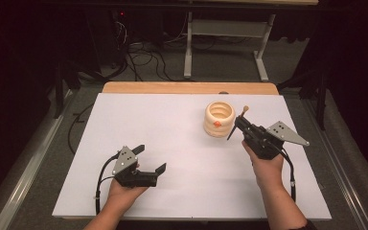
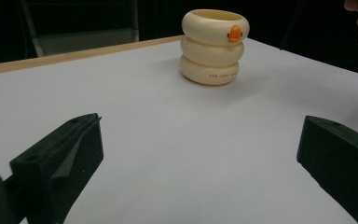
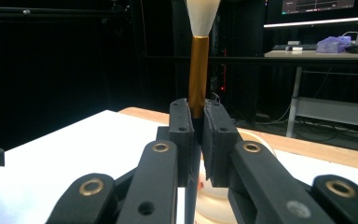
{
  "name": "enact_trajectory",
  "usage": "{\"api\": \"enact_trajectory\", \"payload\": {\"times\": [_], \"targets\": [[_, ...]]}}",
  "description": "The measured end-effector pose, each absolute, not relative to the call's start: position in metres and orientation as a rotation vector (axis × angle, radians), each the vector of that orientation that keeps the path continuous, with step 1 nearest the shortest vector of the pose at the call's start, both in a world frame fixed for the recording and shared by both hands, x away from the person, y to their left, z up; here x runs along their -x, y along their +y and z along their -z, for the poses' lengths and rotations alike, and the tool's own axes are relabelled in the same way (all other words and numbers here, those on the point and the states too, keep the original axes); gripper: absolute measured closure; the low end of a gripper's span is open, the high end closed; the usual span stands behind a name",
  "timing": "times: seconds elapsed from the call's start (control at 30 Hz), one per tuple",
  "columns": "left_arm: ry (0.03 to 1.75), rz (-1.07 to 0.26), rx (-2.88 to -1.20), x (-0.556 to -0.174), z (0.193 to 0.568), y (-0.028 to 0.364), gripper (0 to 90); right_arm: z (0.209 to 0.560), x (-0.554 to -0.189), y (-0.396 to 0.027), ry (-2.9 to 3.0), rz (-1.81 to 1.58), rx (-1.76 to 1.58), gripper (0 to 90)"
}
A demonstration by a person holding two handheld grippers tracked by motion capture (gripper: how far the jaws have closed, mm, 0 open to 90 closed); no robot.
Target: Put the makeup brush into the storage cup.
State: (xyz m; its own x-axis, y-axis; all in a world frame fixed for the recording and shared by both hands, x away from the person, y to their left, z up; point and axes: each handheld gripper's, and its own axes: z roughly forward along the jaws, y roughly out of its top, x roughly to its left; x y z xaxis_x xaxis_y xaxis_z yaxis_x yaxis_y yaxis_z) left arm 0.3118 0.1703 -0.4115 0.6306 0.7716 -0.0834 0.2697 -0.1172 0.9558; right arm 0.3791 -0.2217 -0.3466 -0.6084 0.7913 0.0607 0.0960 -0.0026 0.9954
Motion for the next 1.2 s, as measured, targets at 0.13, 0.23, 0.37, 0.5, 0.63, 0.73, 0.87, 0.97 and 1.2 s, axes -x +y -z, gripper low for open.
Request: {"api": "enact_trajectory", "payload": {"times": [0.13, 0.23, 0.37, 0.5, 0.63, 0.73, 0.87, 0.97, 1.2], "targets": [[0.862, -0.533, -1.684, -0.312, 0.412, 0.169, 1.0, 0.342, -0.383, -0.22, 1.734, -1.659, -0.919, 85.6], [0.859, -0.535, -1.685, -0.311, 0.412, 0.169, 1.0, 0.339, -0.387, -0.217, 1.729, -1.664, -0.92, 85.6], [0.862, -0.536, -1.674, -0.311, 0.411, 0.17, 1.0, 0.337, -0.393, -0.215, 1.726, -1.669, -0.924, 85.7], [0.858, -0.536, -1.674, -0.31, 0.41, 0.171, 1.3, 0.335, -0.399, -0.213, 1.721, -1.676, -0.935, 85.7], [0.858, -0.535, -1.673, -0.31, 0.41, 0.171, 1.4, 0.332, -0.404, -0.211, 1.711, -1.68, -0.947, 85.8], [0.857, -0.531, -1.673, -0.31, 0.41, 0.171, 1.4, 0.329, -0.408, -0.21, 1.71, -1.677, -0.943, 85.8], [0.855, -0.53, -1.673, -0.31, 0.41, 0.171, 1.4, 0.323, -0.412, -0.208, 1.709, -1.669, -0.941, 85.8], [0.855, -0.531, -1.674, -0.31, 0.41, 0.171, 1.4, 0.32, -0.415, -0.205, 1.706, -1.669, -0.944, 85.8], [0.856, -0.534, -1.667, -0.309, 0.409, 0.173, 1.4, 0.318, -0.426, -0.203, 1.69, -1.647, -0.96, 85.8]]}}
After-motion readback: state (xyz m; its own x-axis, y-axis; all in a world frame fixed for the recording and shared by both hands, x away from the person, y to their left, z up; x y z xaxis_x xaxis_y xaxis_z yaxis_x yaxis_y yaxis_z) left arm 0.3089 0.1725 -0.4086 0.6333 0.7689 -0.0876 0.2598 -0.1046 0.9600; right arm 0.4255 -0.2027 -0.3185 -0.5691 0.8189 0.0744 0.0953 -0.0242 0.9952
